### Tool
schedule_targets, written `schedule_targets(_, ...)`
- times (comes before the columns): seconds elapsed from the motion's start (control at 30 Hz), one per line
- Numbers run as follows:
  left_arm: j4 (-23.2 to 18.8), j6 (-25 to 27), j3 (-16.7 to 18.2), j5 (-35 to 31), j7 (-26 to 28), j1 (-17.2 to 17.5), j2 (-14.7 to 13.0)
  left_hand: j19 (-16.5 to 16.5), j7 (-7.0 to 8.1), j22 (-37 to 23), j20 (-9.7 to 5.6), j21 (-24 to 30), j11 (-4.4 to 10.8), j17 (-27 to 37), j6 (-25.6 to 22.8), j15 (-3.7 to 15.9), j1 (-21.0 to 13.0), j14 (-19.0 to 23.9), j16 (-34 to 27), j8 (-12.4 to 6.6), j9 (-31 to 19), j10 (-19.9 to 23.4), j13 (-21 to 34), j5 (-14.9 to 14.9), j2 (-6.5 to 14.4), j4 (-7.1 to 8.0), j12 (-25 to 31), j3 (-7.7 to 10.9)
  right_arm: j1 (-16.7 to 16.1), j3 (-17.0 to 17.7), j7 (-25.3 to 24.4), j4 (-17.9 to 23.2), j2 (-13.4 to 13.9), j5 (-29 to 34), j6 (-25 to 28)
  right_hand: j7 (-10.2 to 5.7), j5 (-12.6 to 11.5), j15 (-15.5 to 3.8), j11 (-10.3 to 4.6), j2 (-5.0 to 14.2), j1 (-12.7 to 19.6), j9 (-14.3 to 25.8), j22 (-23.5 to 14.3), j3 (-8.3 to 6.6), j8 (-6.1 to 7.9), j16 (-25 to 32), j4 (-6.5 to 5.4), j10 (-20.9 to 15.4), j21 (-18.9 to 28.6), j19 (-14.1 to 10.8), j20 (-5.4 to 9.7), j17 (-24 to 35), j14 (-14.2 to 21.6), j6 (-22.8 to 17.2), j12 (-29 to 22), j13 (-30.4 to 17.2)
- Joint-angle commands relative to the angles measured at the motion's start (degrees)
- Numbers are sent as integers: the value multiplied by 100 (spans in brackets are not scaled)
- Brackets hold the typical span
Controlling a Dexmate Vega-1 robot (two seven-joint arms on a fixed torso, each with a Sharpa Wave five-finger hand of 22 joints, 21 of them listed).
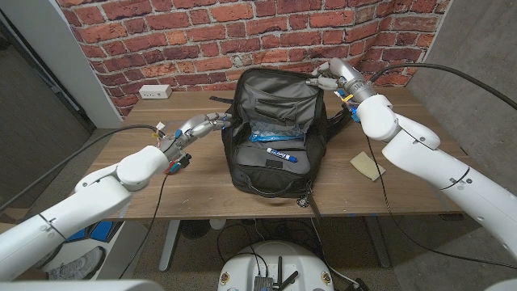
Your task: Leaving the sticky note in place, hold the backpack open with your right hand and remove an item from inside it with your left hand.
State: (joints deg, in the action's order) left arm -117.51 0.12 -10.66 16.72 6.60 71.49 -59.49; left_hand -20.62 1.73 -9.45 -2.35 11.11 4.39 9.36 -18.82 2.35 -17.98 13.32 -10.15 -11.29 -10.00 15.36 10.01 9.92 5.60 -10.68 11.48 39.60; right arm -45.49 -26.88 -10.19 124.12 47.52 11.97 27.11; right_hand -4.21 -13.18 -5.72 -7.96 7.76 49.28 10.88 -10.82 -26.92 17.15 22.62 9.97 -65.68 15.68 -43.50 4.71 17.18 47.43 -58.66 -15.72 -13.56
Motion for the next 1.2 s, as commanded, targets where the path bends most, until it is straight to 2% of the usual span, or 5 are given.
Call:
schedule_targets(0.03, -328, 118, 240, -307, 194, 335, -96, -52, 24, -20, -417, 16, 20, 0, -51, 268, -72, 37, -9, -28, -15, 56, 11, 40, -1, -27, 41, -15, 78, -44, -54, -74, -22, 34, 35, -61, -19, -728, 10, 120, 65, 23, -7, -27, 28, -34, -29, -18, 43, -42, 559, 31, 73, -127, 19, -10)
schedule_targets(0.33, -461, 7, 397, -593, 139, 566, -185, -51, 39, -20, -432, 6, 47, 0, -73, 305, -128, 33, 2, -17, -15, 58, 12, 39, -38, -26, 25, -32, 142, -84, -49, -130, -51, 43, -24, -65, -23, -726, 10, 128, 65, 26, -8, -25, 7, -43, -35, -25, 48, -39, 558, 41, 82, -127, 26, -12)
schedule_targets(0.57, -543, -118, 489, -745, 31, 692, -179, -119, 131, -18, -467, 13, 166, -1, -147, 383, -234, 131, -17, -15, -15, 146, 11, 42, -114, -30, 31, -65, 167, -90, -77, -174, -99, 32, -77, -65, -26, -731, 17, 125, 69, 28, -8, -23, -5, -52, -32, -25, 51, -38, 555, 45, 79, -128, 33, -13)
schedule_targets(0.93, -611, -223, 490, -972, -199, 630, -161, -237, 195, -17, -492, 30, 226, -2, -283, 481, -417, 287, -35, -29, -15, 255, 10, 57, -185, -41, 32, -84, 100, -51, -190, -186, -158, 4, -119, -65, -31, -724, 12, 124, 64, 30, -9, -18, -28, -68, -37, -15, 57, -38, 550, 51, 77, -120, 41, -25)
schedule_targets(1.2, -749, -34, 415, -1274, -313, 505, -227, -288, 230, -18, -484, 32, 258, -3, -329, 511, -527, 346, -32, -26, -15, 305, 9, 64, -234, -47, 27, -95, 12, -11, -298, -163, -199, -23, -129, -70, -30, -713, 27, 122, 46, 32, -9, -6, -39, -70, -49, -33, 60, -36, 547, 59, 88, -126, 38, -31)
